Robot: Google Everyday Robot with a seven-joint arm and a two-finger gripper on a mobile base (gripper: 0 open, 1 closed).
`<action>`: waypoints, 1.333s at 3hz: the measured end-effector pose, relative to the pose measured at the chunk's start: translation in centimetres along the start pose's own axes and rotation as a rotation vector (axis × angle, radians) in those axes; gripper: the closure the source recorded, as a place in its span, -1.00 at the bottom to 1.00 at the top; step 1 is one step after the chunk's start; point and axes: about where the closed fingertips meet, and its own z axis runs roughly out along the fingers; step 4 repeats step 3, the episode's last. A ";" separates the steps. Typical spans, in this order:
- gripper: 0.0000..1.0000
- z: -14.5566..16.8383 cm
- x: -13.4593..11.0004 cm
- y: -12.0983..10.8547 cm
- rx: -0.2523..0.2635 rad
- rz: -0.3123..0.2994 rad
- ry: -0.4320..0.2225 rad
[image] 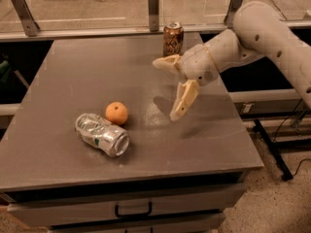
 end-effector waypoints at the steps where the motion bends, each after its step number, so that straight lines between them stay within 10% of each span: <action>1: -1.00 -9.2 1.0 0.0 0.280 0.066 0.136; 2: -1.00 -17.4 -1.7 0.4 0.558 0.089 0.227; 4: -1.00 -18.2 -3.1 -0.1 0.602 0.071 0.227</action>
Offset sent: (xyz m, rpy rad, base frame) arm -0.0020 -0.2317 0.2239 -0.1555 -0.4834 -0.9132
